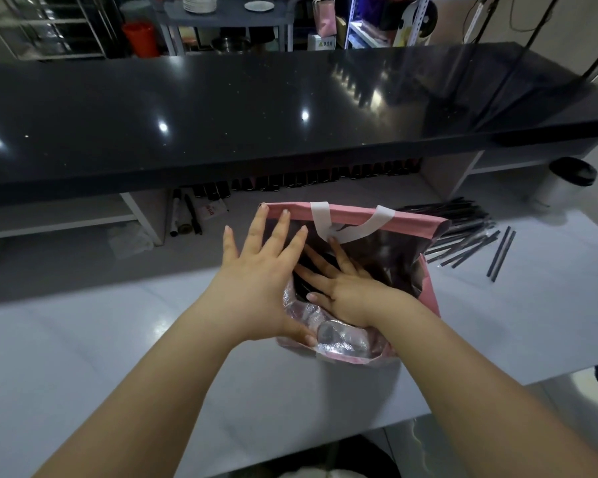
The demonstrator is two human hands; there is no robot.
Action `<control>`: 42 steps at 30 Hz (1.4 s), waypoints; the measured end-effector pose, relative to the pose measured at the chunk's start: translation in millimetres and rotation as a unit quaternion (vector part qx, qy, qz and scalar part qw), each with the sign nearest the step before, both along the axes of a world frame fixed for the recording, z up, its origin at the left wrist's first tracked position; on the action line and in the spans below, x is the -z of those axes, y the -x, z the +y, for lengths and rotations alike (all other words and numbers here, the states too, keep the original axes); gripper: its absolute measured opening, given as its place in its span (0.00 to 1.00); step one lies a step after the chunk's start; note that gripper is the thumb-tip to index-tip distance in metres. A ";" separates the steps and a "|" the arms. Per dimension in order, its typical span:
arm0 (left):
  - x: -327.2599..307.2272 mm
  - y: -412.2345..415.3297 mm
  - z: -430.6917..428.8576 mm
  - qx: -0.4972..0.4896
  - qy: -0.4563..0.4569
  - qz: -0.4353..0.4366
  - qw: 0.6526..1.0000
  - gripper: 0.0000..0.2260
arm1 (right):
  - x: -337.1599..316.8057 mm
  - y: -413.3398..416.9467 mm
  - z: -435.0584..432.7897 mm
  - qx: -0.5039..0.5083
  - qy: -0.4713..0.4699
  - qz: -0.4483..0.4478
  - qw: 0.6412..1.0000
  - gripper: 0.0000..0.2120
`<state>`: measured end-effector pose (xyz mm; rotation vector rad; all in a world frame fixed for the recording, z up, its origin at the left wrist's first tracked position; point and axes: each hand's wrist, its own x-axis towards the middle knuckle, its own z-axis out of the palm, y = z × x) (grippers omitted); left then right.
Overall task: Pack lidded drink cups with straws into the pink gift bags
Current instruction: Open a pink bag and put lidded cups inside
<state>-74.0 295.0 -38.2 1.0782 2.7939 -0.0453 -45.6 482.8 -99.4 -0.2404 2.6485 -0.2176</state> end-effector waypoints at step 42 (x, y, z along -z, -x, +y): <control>72.3 -321.3 372.1 0.048 -0.145 -0.065 0.986 0.24 | 2.5 -418.4 306.1 0.395 0.087 0.280 0.871 0.18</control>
